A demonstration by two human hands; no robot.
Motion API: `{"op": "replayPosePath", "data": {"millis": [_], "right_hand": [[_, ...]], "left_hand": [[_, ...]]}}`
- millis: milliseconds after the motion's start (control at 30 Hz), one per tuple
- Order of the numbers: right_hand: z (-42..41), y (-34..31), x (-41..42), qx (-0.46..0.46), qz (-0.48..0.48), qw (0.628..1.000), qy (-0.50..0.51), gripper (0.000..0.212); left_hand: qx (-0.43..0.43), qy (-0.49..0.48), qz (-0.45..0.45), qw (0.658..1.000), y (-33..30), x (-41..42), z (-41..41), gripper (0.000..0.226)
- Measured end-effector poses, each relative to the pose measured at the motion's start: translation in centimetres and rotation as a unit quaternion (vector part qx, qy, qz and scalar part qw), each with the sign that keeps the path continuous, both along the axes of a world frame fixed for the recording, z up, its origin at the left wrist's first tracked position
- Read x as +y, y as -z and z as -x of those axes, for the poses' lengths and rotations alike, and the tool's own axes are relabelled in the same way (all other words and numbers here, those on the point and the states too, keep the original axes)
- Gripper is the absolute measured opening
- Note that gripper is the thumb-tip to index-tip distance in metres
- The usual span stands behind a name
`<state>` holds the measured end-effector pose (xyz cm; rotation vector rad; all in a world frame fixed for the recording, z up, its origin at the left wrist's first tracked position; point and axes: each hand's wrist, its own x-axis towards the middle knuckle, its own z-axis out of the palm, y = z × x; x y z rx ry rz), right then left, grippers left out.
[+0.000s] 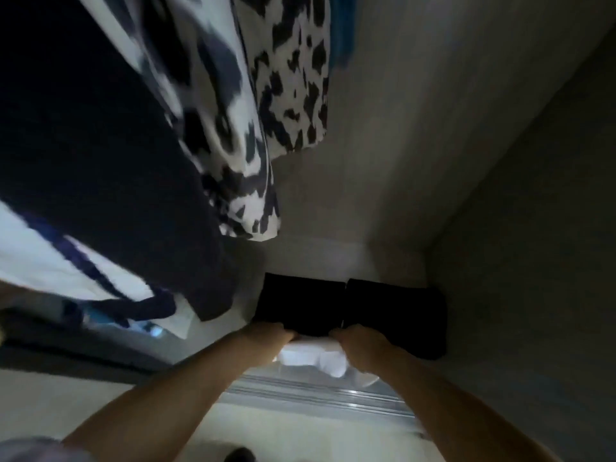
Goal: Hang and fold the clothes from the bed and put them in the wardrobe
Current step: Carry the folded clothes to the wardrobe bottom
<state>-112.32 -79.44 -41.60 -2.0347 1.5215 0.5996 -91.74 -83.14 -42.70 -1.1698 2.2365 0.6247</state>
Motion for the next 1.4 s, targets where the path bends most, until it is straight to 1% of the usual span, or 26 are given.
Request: {"op": "replayPosePath", "data": {"millis": [67, 133, 200, 267, 333, 367, 400, 433, 467, 500, 533, 600, 667, 700, 800, 833, 867, 900, 967, 1033, 1067, 1233, 1300, 1400], "right_hand": [[0.4, 4.8, -3.7, 0.007, 0.014, 1.0, 0.021, 0.039], [0.9, 8.5, -7.1, 0.003, 0.054, 0.997, 0.051, 0.036], [1.3, 11.7, -10.2, -0.011, 0.103, 0.991, 0.083, 0.043], [1.3, 14.8, -12.4, -0.028, 0.162, 0.981, 0.103, 0.053], [0.6, 18.4, -13.3, -0.023, 0.21, 0.971, 0.11, 0.057], [0.1, 20.5, -13.3, -0.002, 0.213, 0.971, 0.106, 0.06], [-0.4, 22.9, -12.9, 0.021, 0.197, 0.975, 0.101, 0.066], [-0.8, 25.4, -12.1, 0.036, 0.166, 0.98, 0.099, 0.072], [-1.2, 27.7, -11.1, 0.039, 0.129, 0.986, 0.099, 0.077], [-1.4, 29.7, -10.0, 0.034, 0.099, 0.99, 0.094, 0.08], [-1.5, 31.3, -9.1, 0.026, 0.084, 0.992, 0.086, 0.082], [-1.6, 32.9, -8.2, 0.02, 0.077, 0.994, 0.076, 0.084], [-1.5, 33.0, -8.4, 0.009, 0.057, 0.995, 0.086, 0.079], [-1.5, 32.5, -8.7, 0.005, 0.036, 0.995, 0.088, 0.076], [-1.1, 29.7, -9.6, 0.003, -0.029, 0.996, 0.081, 0.066], [-0.9, 28.1, -9.7, -0.009, -0.037, 0.995, 0.088, 0.062], [-0.7, 26.2, -9.5, -0.027, -0.036, 0.994, 0.104, 0.059], [-0.5, 24.2, -9.3, -0.045, -0.023, 0.991, 0.127, 0.057], [0.3, 19.8, -8.2, -0.061, 0.033, 0.983, 0.173, 0.053], [1.3, 15.0, -6.8, -0.053, 0.087, 0.971, 0.216, 0.049], [1.9, 12.5, -5.9, -0.044, 0.1, 0.967, 0.232, 0.047], [4.6, -0.1, -2.2, -0.023, 0.118, 0.959, 0.255, 0.04], [5.3, -4.4, -1.2, -0.025, 0.125, 0.955, 0.268, 0.039], [6.3, -10.4, 0.8, -0.03, 0.137, 0.946, 0.292, 0.038]], "left_hand": [[0.016, 0.013, 0.007, 1.0, 5.2, -3.7, -0.2, 0.042], [0.033, 0.041, 0.051, 0.997, 8.9, -7.5, -0.3, 0.048], [0.054, 0.036, 0.111, 0.992, 11.9, -10.9, -0.2, 0.05], [0.054, 0.013, 0.15, 0.987, 15.2, -14.1, -0.5, 0.054], [0.052, 0.013, 0.167, 0.985, 19.0, -16.0, -1.4, 0.06], [0.048, 0.017, 0.164, 0.985, 21.0, -16.0, -2.1, 0.063], [0.048, 0.025, 0.172, 0.984, 23.2, -15.7, -2.5, 0.065], [0.069, 0.042, 0.21, 0.974, 25.8, -14.9, -2.9, 0.069], [0.089, 0.072, 0.265, 0.957, 28.3, -13.9, -3.2, 0.073], [0.077, 0.094, 0.294, 0.948, 30.4, -13.0, -3.4, 0.077], [0.053, 0.101, 0.273, 0.955, 32.3, -12.0, -3.7, 0.082], [-0.005, 0.086, 0.192, 0.978, 34.7, -10.8, -4.4, 0.088], [-0.017, 0.082, 0.181, 0.98, 34.9, -10.9, -4.8, 0.093], [-0.03, 0.09, 0.17, 0.981, 34.6, -10.9, -4.8, 0.094], [-0.094, 0.087, 0.087, 0.988, 30.9, -11.5, -3.4, 0.09], [-0.112, 0.086, 0.072, 0.987, 29.1, -11.4, -2.4, 0.086], [-0.111, 0.079, 0.071, 0.988, 27.0, -11.0, -1.2, 0.082], [-0.088, 0.065, 0.082, 0.991, 24.9, -10.4, 0.3, 0.08], [0.008, 0.007, 0.11, 0.994, 20.6, -8.8, 3.6, 0.079], [0.096, -0.034, 0.121, 0.987, 15.8, -7.0, 6.7, 0.075], [0.116, -0.043, 0.119, 0.985, 13.2, -5.9, 7.9, 0.073], [0.182, -0.098, 0.095, 0.974, 0.7, -1.2, 11.4, 0.061], [0.204, -0.092, 0.102, 0.969, -3.8, -0.2, 12.3, 0.061], [0.198, -0.065, 0.109, 0.972, -10.4, 0.6, 12.9, 0.057]]}}
